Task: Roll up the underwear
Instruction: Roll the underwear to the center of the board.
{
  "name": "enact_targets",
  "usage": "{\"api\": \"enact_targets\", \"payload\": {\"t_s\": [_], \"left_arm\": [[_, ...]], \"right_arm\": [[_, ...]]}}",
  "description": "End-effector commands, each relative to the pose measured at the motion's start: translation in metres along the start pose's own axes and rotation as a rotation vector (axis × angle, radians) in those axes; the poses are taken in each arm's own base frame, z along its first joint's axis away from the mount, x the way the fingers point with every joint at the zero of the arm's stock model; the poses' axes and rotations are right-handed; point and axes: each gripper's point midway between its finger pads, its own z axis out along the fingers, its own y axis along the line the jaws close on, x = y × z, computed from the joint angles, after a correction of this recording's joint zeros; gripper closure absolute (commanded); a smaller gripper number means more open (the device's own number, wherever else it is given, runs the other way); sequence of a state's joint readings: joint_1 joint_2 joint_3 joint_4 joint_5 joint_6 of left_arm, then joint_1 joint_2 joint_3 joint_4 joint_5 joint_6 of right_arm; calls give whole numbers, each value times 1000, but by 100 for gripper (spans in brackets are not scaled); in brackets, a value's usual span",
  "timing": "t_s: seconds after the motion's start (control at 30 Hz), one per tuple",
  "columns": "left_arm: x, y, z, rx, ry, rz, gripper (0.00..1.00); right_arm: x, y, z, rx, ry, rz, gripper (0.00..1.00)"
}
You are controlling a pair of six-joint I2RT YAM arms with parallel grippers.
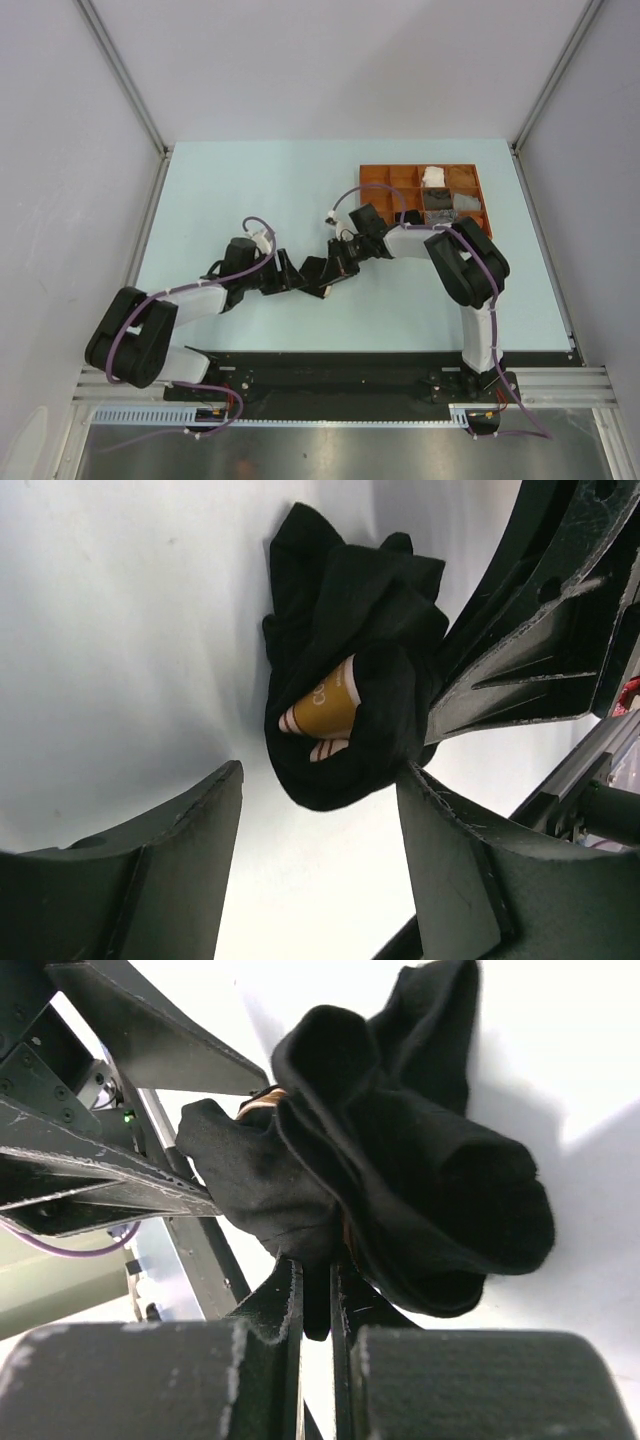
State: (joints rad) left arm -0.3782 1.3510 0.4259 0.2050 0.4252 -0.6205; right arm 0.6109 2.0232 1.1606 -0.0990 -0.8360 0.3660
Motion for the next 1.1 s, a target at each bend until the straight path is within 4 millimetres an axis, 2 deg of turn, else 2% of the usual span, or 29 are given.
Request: {"api": "enact_targets", "payload": {"t_s": [0.0, 0.07, 0.17, 0.2, 0.27, 0.3, 0.33, 0.37, 0.4, 0.43, 0.47, 0.5, 0.53, 0.57, 0.63, 0.77, 0.8, 0.9, 0.93, 0.97, 1.07], "left_arm": [[-22, -17, 11, 79, -71, 72, 34], [-18, -15, 17, 85, -53, 64, 36], [-17, -17, 24, 117, -52, 45, 62], [-18, -18, 26, 122, -51, 35, 82], [-19, -16, 28, 103, -38, 21, 98], [-15, -9, 28, 63, -15, 6, 100], [-18, -10, 28, 51, -12, 2, 100], [-17, -9, 26, 36, -3, -3, 100], [-7, -1, 24, -12, 44, -33, 100], [-10, -1, 23, -27, 50, -37, 100], [-8, 0, 21, -46, 68, -43, 100], [3, 7, 17, -88, 122, -57, 100], [-2, 5, 15, -96, 124, -53, 100], [5, 7, 12, -114, 158, -59, 100], [11, 5, 4, -117, 200, -52, 100], [22, 4, -8, -137, 267, -56, 100], [24, 2, -7, -125, 287, -63, 100], [35, 5, -12, -143, 373, -50, 100], [30, 4, -10, -145, 385, -35, 100], [36, 7, -15, -160, 426, -17, 100], [32, 7, -16, -169, 459, 22, 100]], "right_arm": [[9, -22, 3, 46, 21, 69, 100], [8, -22, 4, 42, 18, 65, 100], [2, -15, 2, 27, 6, 44, 100], [-1, -13, 0, 29, 0, 31, 96], [-11, -3, -9, 41, -28, -4, 80], [-11, -1, -13, 58, -27, -8, 62], [-18, 10, -22, 64, -50, -57, 57], [-30, 13, -29, 97, -82, -92, 46], [-34, 17, -34, 121, -93, -112, 38], [-34, 17, -42, 160, -87, -140, 35], [-46, 19, -54, 229, -134, -178, 33], [-47, 20, -61, 264, -142, -194, 32], [-51, 18, -67, 297, -157, -241, 31], [-53, 23, -73, 304, -171, -267, 30], [-54, 25, -73, 289, -169, -294, 28], [-51, 33, -61, 216, -143, -329, 23], [-46, 43, -52, 205, -129, -369, 23], [-40, 60, -42, 257, -123, -522, 23], [-31, 69, -29, 287, -110, -568, 23], [-28, 72, -26, 308, -106, -616, 22], [-28, 70, -15, 367, -116, -650, 22]]}}
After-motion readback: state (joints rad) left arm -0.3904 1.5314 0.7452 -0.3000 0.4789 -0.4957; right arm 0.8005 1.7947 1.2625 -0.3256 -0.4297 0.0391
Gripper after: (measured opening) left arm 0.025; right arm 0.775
